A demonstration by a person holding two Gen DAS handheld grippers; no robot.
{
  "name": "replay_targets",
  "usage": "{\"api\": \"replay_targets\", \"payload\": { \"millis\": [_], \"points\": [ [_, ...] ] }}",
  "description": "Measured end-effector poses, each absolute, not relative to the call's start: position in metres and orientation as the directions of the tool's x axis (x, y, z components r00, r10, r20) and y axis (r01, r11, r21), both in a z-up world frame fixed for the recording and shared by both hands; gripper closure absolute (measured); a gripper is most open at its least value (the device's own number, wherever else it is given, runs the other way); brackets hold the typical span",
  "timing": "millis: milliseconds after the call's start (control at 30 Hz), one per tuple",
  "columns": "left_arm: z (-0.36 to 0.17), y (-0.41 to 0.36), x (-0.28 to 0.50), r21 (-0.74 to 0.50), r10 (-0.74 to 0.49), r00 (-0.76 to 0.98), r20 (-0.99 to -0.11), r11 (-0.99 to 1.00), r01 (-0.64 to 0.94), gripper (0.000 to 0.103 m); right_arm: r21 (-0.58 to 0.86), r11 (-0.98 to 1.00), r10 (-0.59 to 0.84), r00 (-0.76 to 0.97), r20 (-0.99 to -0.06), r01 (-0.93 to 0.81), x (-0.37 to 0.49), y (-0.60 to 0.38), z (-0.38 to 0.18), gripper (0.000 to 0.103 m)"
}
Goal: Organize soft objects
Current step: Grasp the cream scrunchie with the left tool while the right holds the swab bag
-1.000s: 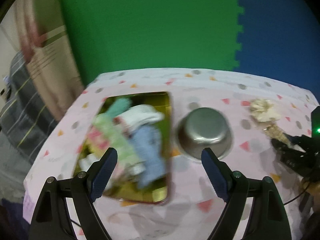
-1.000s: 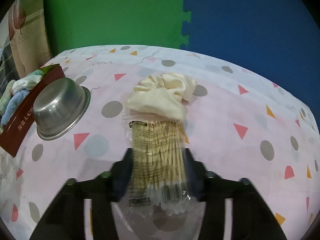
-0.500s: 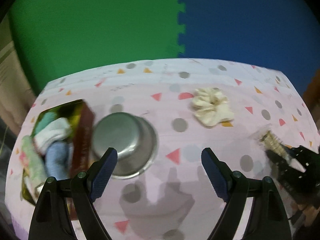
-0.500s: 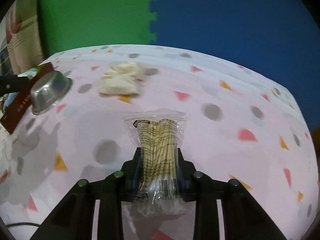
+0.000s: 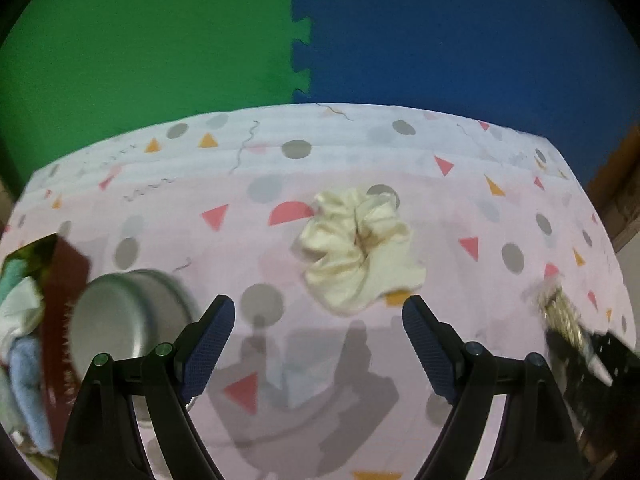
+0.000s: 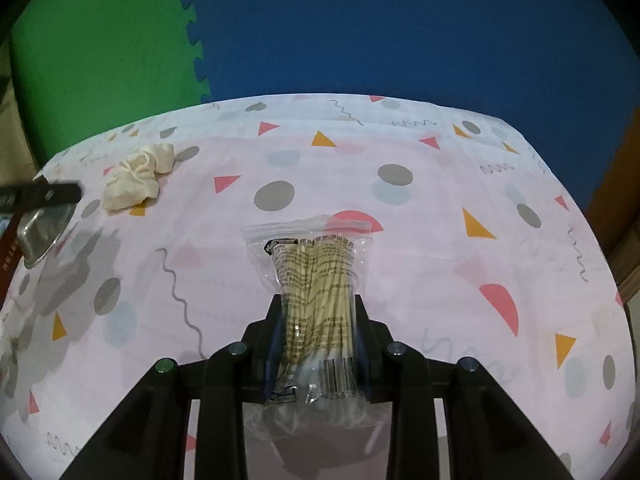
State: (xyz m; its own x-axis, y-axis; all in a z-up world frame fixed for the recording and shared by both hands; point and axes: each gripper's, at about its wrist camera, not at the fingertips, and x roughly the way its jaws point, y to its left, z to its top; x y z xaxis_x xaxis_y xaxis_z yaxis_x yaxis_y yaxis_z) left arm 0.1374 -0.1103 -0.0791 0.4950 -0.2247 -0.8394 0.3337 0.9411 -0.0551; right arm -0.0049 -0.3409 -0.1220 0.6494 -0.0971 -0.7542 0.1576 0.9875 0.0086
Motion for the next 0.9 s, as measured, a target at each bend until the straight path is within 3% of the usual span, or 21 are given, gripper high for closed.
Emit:
{"api": "replay_targets", "payload": {
  "millis": [433,500,533,567,667,767,900],
  "points": [
    [-0.113,-0.144,0.181,-0.106,-0.241,0.418,-0.876,0.941,0.322,0.020,0.021,0.988,-0.086,0.651,-0.754,0.154,-0.005,-0.345,-0.121,0.070],
    [-0.116,-0.145,0.183,-0.111,-0.238,0.417,-0.877,0.946,0.306,0.029,0.019,0.988,-0.087,0.651,-0.754,0.154,-0.005,-0.344,-0.122,0.070],
    [-0.116,-0.144,0.183,-0.104,-0.232,0.428,-0.873,0.948,0.300,0.039,0.020,0.988,-0.087,0.651,-0.754,0.154,-0.006,-0.344,-0.121,0.070],
    [-0.115,-0.144,0.181,-0.094,-0.226,0.441,-0.868,0.949,0.303,0.056,0.019,0.988,-0.087,0.651,-0.754,0.154,-0.006,-0.344,-0.121,0.070],
    [-0.113,-0.145,0.180,-0.067,-0.212,0.445,-0.870,0.945,0.320,0.081,0.020,0.988,-0.087,0.651,-0.754,0.155,-0.006,-0.344,-0.121,0.070],
    [-0.113,-0.141,0.179,-0.085,-0.223,0.431,-0.874,0.945,0.315,0.089,0.019,0.988,-0.087,0.651,-0.754,0.155,-0.006,-0.344,-0.121,0.070],
    [-0.112,-0.132,0.172,-0.086,-0.217,0.431,-0.876,0.949,0.302,0.091,0.016,0.988,-0.090,0.650,-0.755,0.155,-0.006,-0.344,-0.121,0.070]
  ]
}}
